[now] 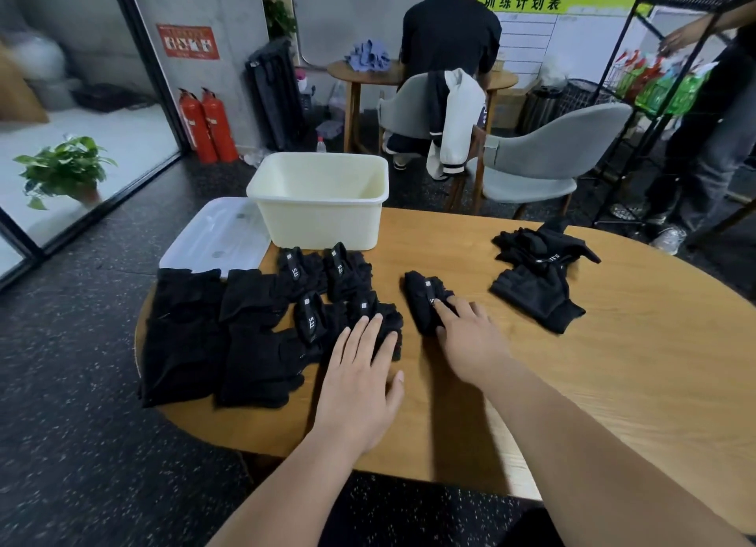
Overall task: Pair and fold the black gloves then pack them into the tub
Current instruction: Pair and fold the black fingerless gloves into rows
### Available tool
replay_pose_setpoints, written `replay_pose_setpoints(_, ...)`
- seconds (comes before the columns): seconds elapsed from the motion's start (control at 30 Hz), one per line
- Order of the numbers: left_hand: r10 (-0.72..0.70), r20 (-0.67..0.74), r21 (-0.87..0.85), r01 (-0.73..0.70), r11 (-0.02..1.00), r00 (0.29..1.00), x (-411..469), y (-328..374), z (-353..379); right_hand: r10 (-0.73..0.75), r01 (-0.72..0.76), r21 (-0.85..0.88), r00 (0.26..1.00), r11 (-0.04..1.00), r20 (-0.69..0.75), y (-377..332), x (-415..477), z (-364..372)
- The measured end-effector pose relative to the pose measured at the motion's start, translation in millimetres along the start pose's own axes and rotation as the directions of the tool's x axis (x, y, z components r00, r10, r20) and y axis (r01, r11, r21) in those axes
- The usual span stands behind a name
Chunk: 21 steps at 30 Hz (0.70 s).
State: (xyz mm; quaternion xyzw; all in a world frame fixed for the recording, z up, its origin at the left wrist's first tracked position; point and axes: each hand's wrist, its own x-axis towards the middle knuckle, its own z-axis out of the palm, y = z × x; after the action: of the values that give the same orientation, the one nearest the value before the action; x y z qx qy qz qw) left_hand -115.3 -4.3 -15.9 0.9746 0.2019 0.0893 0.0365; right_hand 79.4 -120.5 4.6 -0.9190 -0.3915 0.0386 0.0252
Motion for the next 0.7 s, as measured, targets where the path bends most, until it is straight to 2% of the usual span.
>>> replay_pose_setpoints(0.33, 0.006, 0.026, -0.004, -0.006, 1.0, 1.0, 6, -2, 6, 0.016, -0.021, 0.089, 0.998, 0.996, 0.053, -35, 70, -6)
replay_pose_setpoints(0.7, 0.003, -0.009, -0.056, -0.004, 0.998, 1.0, 6, -4, 5, 0.074, -0.102, 0.214, 0.988, 0.972, 0.134, -67, 88, -11)
